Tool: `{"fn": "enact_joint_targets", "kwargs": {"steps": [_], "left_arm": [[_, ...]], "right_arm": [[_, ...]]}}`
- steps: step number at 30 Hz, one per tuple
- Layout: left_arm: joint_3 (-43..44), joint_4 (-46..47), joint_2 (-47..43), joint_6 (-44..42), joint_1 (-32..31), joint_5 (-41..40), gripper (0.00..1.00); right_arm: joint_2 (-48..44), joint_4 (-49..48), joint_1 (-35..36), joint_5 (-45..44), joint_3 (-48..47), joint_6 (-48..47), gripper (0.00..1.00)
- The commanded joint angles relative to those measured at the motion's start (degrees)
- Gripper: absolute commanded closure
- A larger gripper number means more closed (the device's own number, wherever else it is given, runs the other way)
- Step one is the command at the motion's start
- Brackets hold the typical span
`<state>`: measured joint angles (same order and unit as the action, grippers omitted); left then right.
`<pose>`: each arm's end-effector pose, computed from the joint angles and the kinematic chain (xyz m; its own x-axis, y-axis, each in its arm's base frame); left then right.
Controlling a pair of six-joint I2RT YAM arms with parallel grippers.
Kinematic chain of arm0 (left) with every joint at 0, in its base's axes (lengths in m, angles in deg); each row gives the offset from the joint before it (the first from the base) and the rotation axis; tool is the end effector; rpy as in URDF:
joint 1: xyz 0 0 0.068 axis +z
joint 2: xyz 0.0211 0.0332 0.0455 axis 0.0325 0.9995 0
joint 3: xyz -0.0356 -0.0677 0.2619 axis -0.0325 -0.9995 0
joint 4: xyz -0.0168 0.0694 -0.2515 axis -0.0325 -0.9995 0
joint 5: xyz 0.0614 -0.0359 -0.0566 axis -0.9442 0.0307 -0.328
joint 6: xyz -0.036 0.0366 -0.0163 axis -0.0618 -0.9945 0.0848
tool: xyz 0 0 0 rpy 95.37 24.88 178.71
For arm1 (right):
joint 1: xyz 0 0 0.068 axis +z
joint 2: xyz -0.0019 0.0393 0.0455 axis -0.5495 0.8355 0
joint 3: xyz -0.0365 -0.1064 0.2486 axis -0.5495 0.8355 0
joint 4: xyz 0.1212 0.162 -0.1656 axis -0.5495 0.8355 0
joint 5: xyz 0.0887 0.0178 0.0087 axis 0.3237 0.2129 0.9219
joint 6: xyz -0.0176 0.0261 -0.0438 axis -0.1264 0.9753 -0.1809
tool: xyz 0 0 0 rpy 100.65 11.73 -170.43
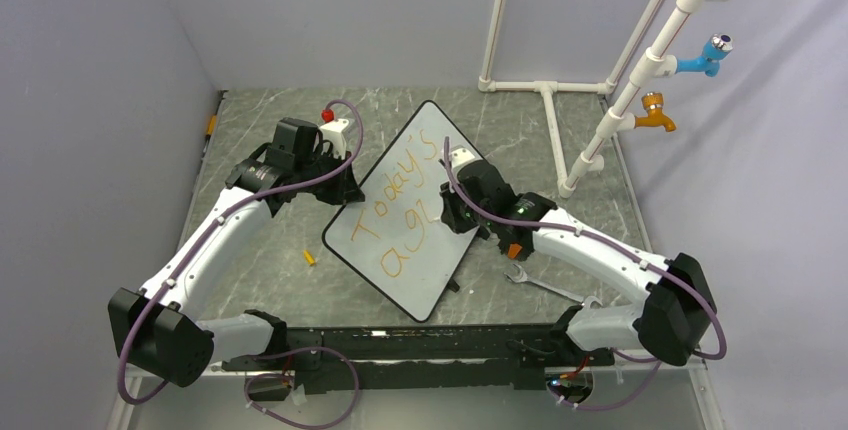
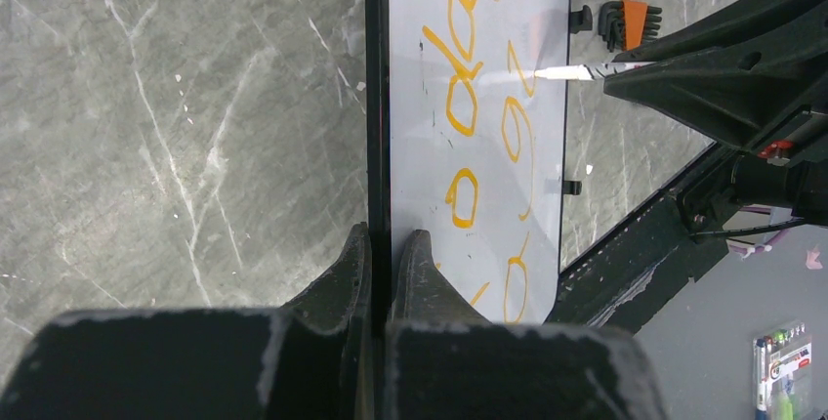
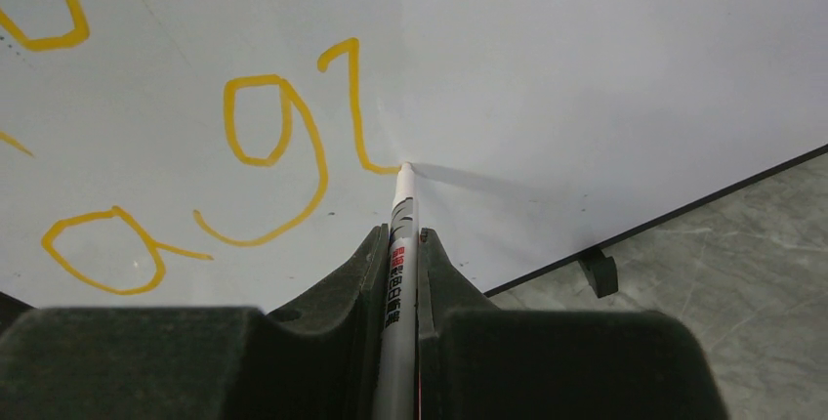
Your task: Write a sentence on the whiteboard
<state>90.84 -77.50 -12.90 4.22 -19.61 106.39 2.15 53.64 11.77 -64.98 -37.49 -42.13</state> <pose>0.2316 -0.1052 0.3274 -0.7448 0.1198 -0.6564 0.4617 0.8028 -0.3774 0.1947 0.1928 0.2682 -0.6297 -0.2525 -0.7347 -0.5321 0.8292 0.1710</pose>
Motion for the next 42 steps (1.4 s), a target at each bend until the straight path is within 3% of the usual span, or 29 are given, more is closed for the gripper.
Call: {"fn": "enact_joint_targets", "kwargs": {"steps": [1, 14, 32, 42], "left_arm": [[-0.59, -0.26, -0.93, -5.76, 0.12, -9.5, 1.0], [-0.56, -0.1, -1.24, -5.76, 0.13, -9.32, 1.0], [-0.62, -0.17, -1.23, -5.68, 0.12, -9.15, 1.0], [-0.64, -0.13, -1.24, -5.67, 0.11, -9.15, 1.0]], "right_arm": [[1.35, 0.35, 0.18, -2.99, -4.79, -1.69, 1.0], [0.13, 1.89, 0.12, -3.25, -12.24, -2.78, 1.0], [4.12, -5.4, 0.12, 4.55, -12.81, 0.07, 1.0], [6.44, -7.06, 0.12, 4.74, -11.57, 0.19, 1.0]]}}
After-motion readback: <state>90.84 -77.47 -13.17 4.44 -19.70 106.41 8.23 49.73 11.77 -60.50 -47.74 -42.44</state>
